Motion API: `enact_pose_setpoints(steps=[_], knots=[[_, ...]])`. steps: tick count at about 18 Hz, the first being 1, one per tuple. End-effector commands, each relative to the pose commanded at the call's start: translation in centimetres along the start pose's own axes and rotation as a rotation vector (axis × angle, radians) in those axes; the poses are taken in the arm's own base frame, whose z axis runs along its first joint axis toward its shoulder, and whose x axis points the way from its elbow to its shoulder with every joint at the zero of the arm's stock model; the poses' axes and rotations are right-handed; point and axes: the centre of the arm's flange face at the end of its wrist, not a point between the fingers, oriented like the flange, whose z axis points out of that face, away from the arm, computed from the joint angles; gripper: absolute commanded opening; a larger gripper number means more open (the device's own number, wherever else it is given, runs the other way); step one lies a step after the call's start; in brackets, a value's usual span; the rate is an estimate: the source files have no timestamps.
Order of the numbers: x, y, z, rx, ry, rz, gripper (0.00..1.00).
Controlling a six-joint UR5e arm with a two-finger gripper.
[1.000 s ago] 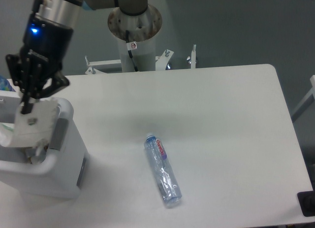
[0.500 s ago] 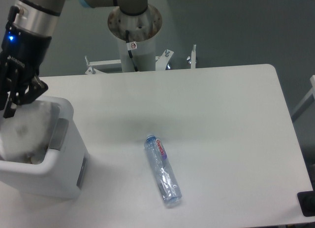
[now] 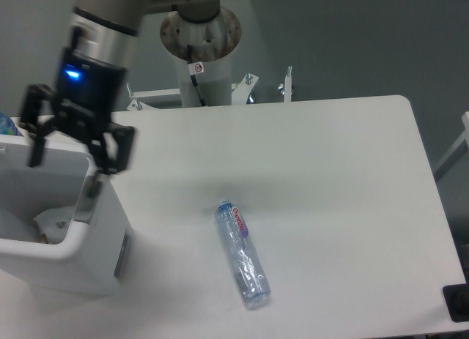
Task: Place the trash in the trash can
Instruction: 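Move the gripper back and lower it over the water bottle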
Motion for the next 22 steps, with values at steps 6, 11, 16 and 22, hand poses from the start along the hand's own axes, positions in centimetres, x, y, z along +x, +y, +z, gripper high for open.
enact_pose_setpoints(steps=[6, 11, 16, 22], knots=[[-9.3, 4.7, 4.2, -0.087, -0.042, -0.136, 0.98], [-12.1, 7.8, 9.3, -0.163, -0.019, -0.183, 1.00], [-14.7, 10.3, 13.6, -0.299, -0.033, -0.236, 1.00], [-15.6, 11.7, 19.3, -0.547, -0.016, -0.304, 1.00]])
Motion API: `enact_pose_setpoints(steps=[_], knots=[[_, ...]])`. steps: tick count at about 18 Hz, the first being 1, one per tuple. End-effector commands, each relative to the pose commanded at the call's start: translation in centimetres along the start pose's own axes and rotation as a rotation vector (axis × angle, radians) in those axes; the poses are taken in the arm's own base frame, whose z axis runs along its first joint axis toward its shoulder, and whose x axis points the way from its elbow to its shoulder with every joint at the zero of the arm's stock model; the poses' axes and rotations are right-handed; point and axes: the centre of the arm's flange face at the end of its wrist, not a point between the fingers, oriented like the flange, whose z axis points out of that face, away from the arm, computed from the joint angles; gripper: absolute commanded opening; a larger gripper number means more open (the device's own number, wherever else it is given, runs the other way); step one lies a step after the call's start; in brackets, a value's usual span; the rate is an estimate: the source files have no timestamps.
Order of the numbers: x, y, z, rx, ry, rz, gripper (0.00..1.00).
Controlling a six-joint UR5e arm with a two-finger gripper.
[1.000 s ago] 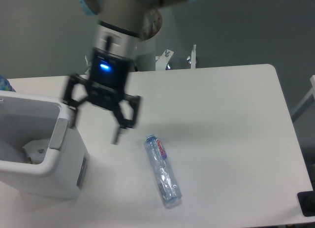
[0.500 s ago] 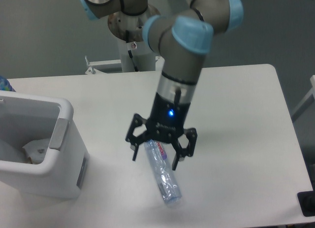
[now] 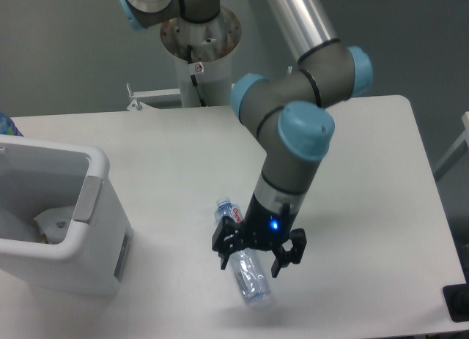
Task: Place the trash in the trash can
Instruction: 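Move the gripper back and lower it over the water bottle, then close the gripper around the bottle's cap end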
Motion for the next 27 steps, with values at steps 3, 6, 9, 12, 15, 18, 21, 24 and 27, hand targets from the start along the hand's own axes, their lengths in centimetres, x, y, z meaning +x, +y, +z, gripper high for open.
enact_pose_setpoints(steps=[3, 6, 9, 12, 15, 18, 21, 24, 27], knots=[[-0.5, -1.1, 2.0, -0.085, -0.004, -0.041, 1.00], [-1.0, -1.9, 3.6, -0.125, -0.045, -0.072, 1.00], [-1.5, -2.2, 3.6, -0.130, -0.073, -0.072, 1.00], [-2.1, -2.7, 3.8, -0.133, -0.108, -0.068, 1.00], [-3.1, -2.7, 5.5, -0.161, -0.134, -0.094, 1.00], [-3.6, -2.4, 7.1, -0.182, -0.131, -0.100, 1.00], [-3.8, -2.2, 7.5, -0.194, -0.140, -0.103, 1.00], [-3.9, -2.1, 7.9, -0.202, -0.145, -0.106, 1.00], [-3.5, -1.9, 9.2, -0.222, -0.145, -0.098, 1.00]])
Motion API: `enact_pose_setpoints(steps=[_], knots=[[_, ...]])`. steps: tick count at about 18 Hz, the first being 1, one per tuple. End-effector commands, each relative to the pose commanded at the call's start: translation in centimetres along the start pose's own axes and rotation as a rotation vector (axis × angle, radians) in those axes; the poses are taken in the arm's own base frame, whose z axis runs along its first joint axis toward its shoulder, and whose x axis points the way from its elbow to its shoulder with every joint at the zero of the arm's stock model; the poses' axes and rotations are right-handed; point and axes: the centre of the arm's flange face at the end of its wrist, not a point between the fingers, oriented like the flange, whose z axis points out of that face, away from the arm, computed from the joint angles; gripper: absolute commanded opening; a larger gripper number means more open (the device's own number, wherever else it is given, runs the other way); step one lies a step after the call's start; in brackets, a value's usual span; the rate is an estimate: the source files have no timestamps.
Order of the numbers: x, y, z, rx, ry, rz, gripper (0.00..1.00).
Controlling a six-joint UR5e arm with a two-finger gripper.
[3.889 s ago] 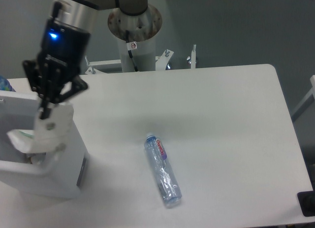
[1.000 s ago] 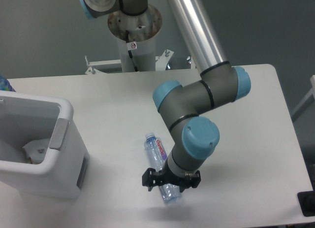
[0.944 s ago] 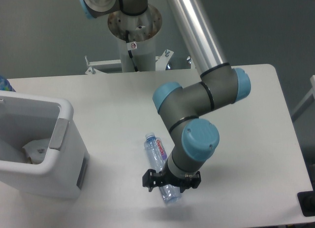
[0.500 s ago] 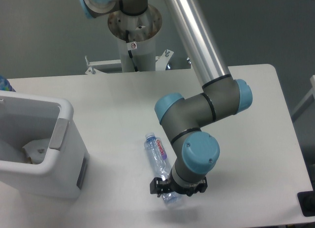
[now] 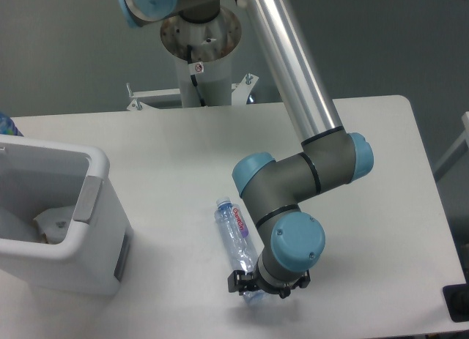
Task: Place the trash in the trash can
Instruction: 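Close the gripper around the bottle's cap end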
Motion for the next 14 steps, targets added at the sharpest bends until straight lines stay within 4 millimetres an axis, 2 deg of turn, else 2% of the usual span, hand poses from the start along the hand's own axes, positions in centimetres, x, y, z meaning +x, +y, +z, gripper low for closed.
enact_pose_setpoints(steps=[5, 7, 8, 14], knots=[[0.2, 0.0, 0.8, -0.011, 0.003, 0.002, 0.99], [0.2, 0.2, 1.0, -0.015, 0.003, 0.002, 0.89], [0.2, 0.3, 1.3, -0.021, 0.005, 0.001, 0.88], [0.4, 0.3, 1.4, -0.023, 0.004, 0.004, 0.88]])
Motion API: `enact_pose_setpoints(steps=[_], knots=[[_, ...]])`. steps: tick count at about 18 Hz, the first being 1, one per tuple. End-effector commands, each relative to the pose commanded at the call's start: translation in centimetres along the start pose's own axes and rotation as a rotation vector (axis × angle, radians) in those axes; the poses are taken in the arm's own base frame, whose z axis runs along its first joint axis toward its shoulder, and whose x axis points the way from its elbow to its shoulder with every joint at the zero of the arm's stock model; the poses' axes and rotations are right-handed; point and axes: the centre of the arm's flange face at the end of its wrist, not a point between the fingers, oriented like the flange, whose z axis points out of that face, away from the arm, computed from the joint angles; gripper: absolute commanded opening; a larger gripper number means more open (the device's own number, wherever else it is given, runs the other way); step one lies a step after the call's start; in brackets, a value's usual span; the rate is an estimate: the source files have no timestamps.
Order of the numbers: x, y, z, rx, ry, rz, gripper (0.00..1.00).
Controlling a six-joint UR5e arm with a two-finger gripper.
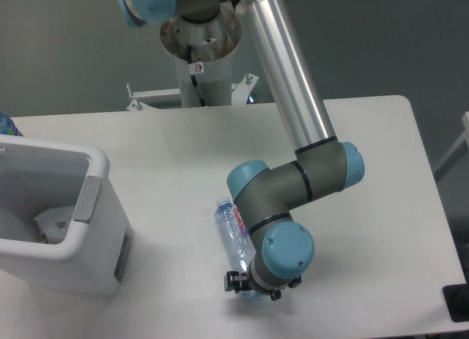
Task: Place the trash in the trash can
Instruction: 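Close the gripper around the bottle's cap end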
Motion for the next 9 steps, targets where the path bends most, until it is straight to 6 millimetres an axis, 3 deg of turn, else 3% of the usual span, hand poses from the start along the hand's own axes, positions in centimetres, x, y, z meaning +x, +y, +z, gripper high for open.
enact_pose_setpoints(steps=[5, 9], knots=[[-0.13, 0.07, 0.01, -0.008, -0.025, 0.002, 0.87], [0.00, 0.05, 0.02, -0.008, -0.023, -0.002, 0.61]])
